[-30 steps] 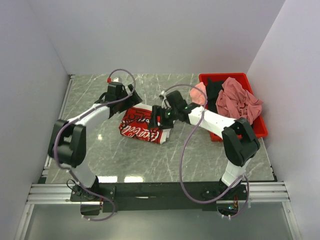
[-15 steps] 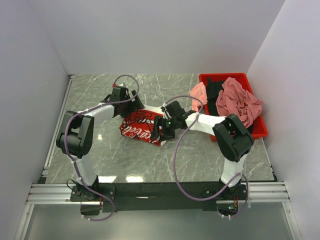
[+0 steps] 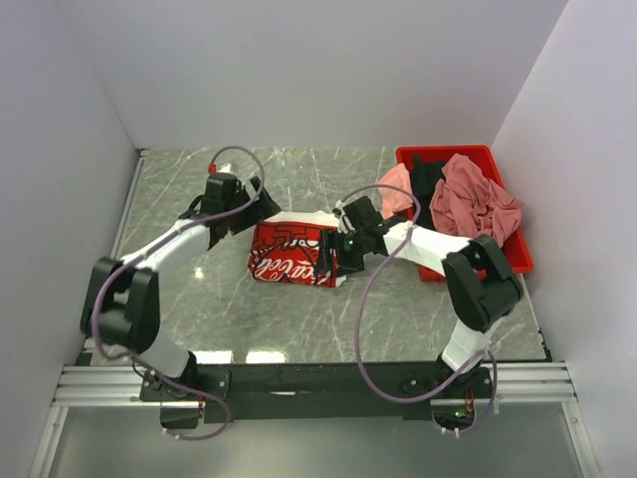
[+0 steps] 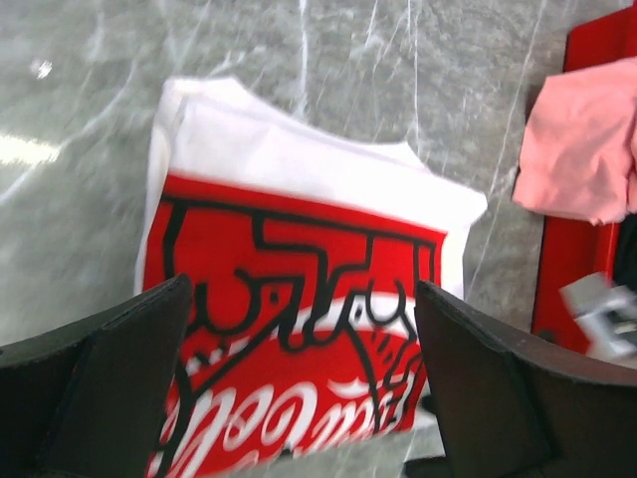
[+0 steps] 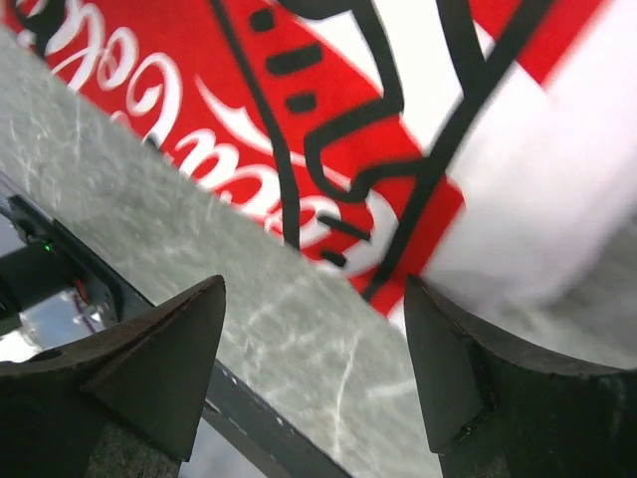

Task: Fold and stack the t-shirts
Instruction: Neatly place the folded tshirt to the corner

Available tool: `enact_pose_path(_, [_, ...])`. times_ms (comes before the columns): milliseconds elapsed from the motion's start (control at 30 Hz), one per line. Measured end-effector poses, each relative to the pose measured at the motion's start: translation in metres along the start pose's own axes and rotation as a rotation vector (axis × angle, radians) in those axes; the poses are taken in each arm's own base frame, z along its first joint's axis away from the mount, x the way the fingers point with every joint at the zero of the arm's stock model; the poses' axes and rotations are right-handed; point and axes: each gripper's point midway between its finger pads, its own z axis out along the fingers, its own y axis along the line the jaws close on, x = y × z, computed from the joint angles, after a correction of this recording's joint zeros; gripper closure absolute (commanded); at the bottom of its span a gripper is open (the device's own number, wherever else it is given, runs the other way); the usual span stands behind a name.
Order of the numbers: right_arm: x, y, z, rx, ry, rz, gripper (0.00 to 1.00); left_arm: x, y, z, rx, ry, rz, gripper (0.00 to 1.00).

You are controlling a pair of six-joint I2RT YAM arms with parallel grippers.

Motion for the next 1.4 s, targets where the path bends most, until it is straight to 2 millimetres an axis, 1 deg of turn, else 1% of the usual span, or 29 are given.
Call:
enact_pose_path(100, [-0.007,0.007,-0.024,0.011,-0.054,-0.042,0.20,0.006,0.006,-0.022,-0.006,-0.024,-0.003,0.01])
enact_pose_path(167, [-0.017,0.017,-0.044,0.010,-0.122,-0.077,0.20,0.014,0.014,-0.033,-0.020,-0.029,-0.012,0.00])
enact_pose_path(267, [-0.027,0.027,-0.072,0.010,-0.221,-0.117,0.20,0.030,0.029,-0.040,-0.052,-0.010,-0.025,0.01])
enact_pose_path(333, [-0.028,0.025,-0.080,0.028,-0.255,-0.121,0.20,0.042,0.041,-0.040,-0.084,0.012,-0.033,0.03])
enact_pose_path(367, [-0.026,0.021,-0.080,0.041,-0.260,-0.117,0.20,0.047,0.046,-0.040,-0.100,0.026,-0.036,0.10])
enact_pose_path(433, [-0.018,0.011,-0.076,0.064,-0.246,-0.102,0.20,0.054,0.052,-0.038,-0.117,0.045,-0.043,0.15])
enact_pose_path(467, [-0.012,0.005,-0.073,0.078,-0.229,-0.093,0.20,0.056,0.054,-0.036,-0.124,0.053,-0.046,0.20])
enact_pose_path(533, [-0.001,-0.006,-0.069,0.104,-0.201,-0.077,0.20,0.061,0.059,-0.031,-0.138,0.067,-0.050,0.25])
enact_pose_path(567, [0.003,-0.010,-0.068,0.116,-0.191,-0.071,0.20,0.065,0.063,-0.027,-0.151,0.082,-0.050,0.29])
enact_pose_path(633, [0.008,-0.015,-0.068,0.131,-0.181,-0.065,0.20,0.073,0.070,-0.021,-0.174,0.108,-0.053,0.34])
enact_pose_path(667, [0.009,-0.016,-0.070,0.137,-0.185,-0.065,0.20,0.076,0.074,-0.019,-0.186,0.121,-0.054,0.39])
enact_pose_path(733, [0.008,-0.014,-0.074,0.135,-0.200,-0.070,0.20,0.081,0.080,-0.013,-0.209,0.142,-0.057,0.43])
enact_pose_path(767, [0.008,-0.013,-0.076,0.132,-0.207,-0.072,0.20,0.082,0.081,-0.010,-0.215,0.147,-0.057,0.47])
enact_pose_path(833, [0.006,-0.012,-0.079,0.131,-0.221,-0.076,0.20,0.081,0.081,-0.004,-0.220,0.152,-0.058,0.51])
enact_pose_path(867, [0.006,-0.012,-0.080,0.131,-0.225,-0.076,0.20,0.081,0.081,-0.002,-0.219,0.155,-0.057,0.57])
enact_pose_path(933, [0.005,-0.014,-0.081,0.136,-0.228,-0.072,0.20,0.081,0.079,0.002,-0.211,0.159,-0.058,0.62])
enact_pose_path(967, [0.005,-0.015,-0.081,0.140,-0.228,-0.068,0.20,0.081,0.079,0.004,-0.205,0.163,-0.058,0.68])
enact_pose_path(1033, [0.004,-0.018,-0.082,0.145,-0.231,-0.063,0.20,0.083,0.076,0.006,-0.189,0.170,-0.058,0.74])
enact_pose_path(1067, [0.003,-0.018,-0.082,0.146,-0.233,-0.061,0.20,0.084,0.076,0.007,-0.184,0.176,-0.057,0.82])
enact_pose_path(1100, [0.003,-0.019,-0.082,0.147,-0.234,-0.060,0.20,0.084,0.076,0.008,-0.181,0.179,-0.057,0.85])
enact_pose_path(1167, [0.002,-0.020,-0.082,0.151,-0.236,-0.057,0.20,0.085,0.074,0.010,-0.173,0.186,-0.053,0.88])
enact_pose_path(1233, [0.000,-0.023,-0.082,0.158,-0.239,-0.050,0.20,0.084,0.073,0.011,-0.169,0.187,-0.053,0.89])
enact_pose_path(1300, [-0.002,-0.031,-0.080,0.177,-0.237,-0.022,0.20,0.083,0.072,0.011,-0.167,0.185,-0.053,0.89])
enact_pose_path(1400, [-0.008,-0.048,-0.069,0.221,-0.224,0.047,0.20,0.083,0.072,0.011,-0.167,0.185,-0.052,0.89])
